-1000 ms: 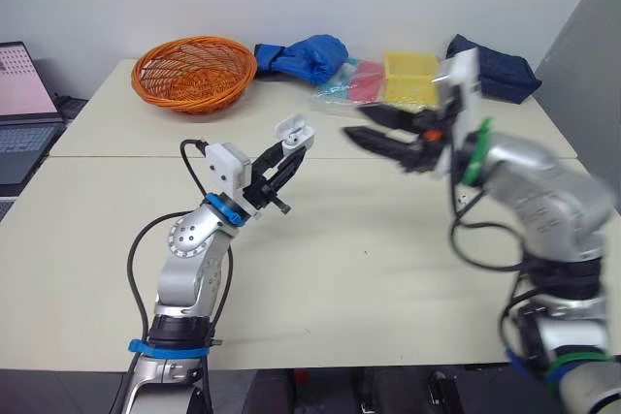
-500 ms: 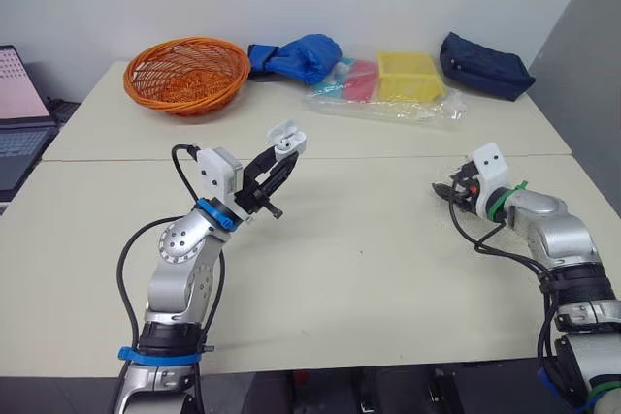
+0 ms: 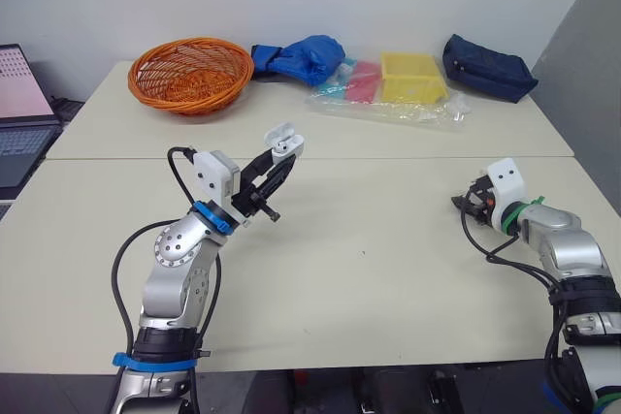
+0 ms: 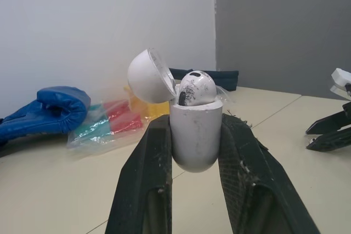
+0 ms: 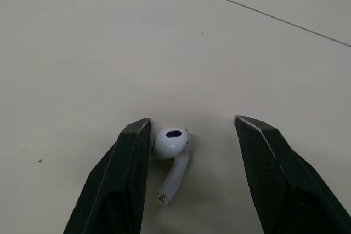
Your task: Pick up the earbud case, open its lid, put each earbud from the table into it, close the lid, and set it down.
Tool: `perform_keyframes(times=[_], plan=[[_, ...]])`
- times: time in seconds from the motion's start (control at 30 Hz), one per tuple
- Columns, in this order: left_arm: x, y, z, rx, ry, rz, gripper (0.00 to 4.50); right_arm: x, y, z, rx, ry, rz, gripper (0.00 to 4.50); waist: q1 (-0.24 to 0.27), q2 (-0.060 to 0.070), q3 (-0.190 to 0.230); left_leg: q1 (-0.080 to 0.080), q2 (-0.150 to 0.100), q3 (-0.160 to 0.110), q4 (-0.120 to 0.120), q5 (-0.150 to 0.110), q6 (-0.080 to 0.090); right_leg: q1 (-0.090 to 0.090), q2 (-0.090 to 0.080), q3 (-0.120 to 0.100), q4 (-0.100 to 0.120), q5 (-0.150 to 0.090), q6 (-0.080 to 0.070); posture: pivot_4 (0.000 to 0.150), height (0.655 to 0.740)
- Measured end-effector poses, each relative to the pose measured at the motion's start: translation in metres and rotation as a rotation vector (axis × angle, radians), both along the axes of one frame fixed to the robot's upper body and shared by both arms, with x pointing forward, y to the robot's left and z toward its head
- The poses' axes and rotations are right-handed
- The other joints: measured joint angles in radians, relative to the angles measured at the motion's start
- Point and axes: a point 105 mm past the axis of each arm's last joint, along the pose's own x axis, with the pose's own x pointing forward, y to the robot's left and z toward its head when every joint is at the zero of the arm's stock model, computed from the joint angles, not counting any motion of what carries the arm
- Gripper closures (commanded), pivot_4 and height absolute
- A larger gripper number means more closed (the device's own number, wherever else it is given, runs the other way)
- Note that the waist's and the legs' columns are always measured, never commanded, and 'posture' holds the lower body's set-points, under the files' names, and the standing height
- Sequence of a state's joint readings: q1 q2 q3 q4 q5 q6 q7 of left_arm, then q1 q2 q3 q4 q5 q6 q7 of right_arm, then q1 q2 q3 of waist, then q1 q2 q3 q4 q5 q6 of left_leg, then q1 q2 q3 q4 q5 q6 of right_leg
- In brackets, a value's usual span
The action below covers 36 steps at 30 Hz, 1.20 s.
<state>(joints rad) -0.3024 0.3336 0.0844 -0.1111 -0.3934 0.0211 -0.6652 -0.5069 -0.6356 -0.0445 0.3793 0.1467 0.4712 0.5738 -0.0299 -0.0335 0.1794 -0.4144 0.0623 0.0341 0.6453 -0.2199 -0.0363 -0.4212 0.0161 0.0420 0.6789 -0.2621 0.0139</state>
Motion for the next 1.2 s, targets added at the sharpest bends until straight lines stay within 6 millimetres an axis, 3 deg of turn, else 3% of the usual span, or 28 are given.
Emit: perform_keyframes(times=[0.17, 0.4, 0.67, 0.73, 0.83, 0.9, 1.0, 1.2], plan=[[0.0, 0.0, 0.001, 0.003, -0.002, -0.002, 3.72, -0.003, -0.002, -0.001, 0.008, 0.009, -0.011, 2.01, 0.0, 0.0, 0.0, 0.0, 0.0, 0.0, 0.0, 0.0, 0.0, 0.0, 0.0, 0.0, 0.0, 0.0, 0.0, 0.15, 0.74], [0.001, 0.0, 0.002, 0.003, -0.005, -0.003, 3.72, -0.001, 0.0, -0.002, 0.007, 0.008, 0.022, 4.1, 0.0, 0.0, 0.0, 0.001, 0.0, 0.0, 0.001, 0.0, 0.0, 0.001, 0.0, 0.0, 0.0, 0.0, 0.001, 0.15, 0.74], [0.001, 0.0, 0.001, 0.002, -0.003, -0.001, 3.72, -0.002, -0.002, -0.001, 0.002, 0.019, 0.065, 4.1, 0.001, 0.0, 0.0, 0.001, 0.0, 0.0, 0.001, 0.0, 0.0, 0.001, 0.0, 0.0, 0.0, 0.001, 0.001, 0.15, 0.74], [0.001, -0.001, 0.001, 0.0, -0.002, -0.002, 3.72, -0.014, -0.001, 0.0, -0.04, 0.059, 0.187, 4.1, 0.004, 0.0, 0.0, 0.0, 0.0, 0.0, 0.0, 0.0, 0.0, 0.001, 0.0, 0.0, -0.001, 0.001, 0.001, 0.15, 0.74], [0.0, -0.001, 0.001, 0.0, 0.0, -0.006, 3.72, -0.055, 0.002, 0.007, -0.192, 0.198, 0.547, 4.1, 0.005, 0.002, 0.001, 0.0, -0.001, 0.0, 0.0, 0.0, 0.0, 0.0, 0.0, 0.0, -0.003, 0.0, 0.002, 0.15, 0.74], [0.0, -0.003, 0.0, 0.001, -0.001, -0.011, 3.72, -0.071, -0.015, 0.018, -0.318, 0.284, 0.676, 4.1, 0.003, 0.002, 0.001, 0.001, -0.001, 0.002, 0.0, 0.0, 0.0, 0.001, -0.001, -0.001, -0.003, 0.0, 0.002, 0.15, 0.74], [0.0, -0.003, 0.0, 0.001, 0.0, -0.012, 3.72, -0.079, -0.034, 0.028, -0.438, 0.346, 0.742, 4.1, -0.004, 0.002, 0.001, 0.004, 0.0, 0.003, 0.0, 0.0, 0.0, 0.002, 0.0, 0.0, -0.001, 0.001, 0.002, 0.15, 0.74], [-0.004, -0.001, -0.014, -0.017, 0.043, 0.005, 3.72, -0.094, -0.08, 0.007, -0.784, 0.558, 0.861, 4.1, -0.006, 0.002, 0.001, 0.011, 0.0, 0.008, -0.001, 0.0, 0.0, 0.004, 0.0, 0.003, 0.002, 0.0, 0.001, 0.15, 0.74]])
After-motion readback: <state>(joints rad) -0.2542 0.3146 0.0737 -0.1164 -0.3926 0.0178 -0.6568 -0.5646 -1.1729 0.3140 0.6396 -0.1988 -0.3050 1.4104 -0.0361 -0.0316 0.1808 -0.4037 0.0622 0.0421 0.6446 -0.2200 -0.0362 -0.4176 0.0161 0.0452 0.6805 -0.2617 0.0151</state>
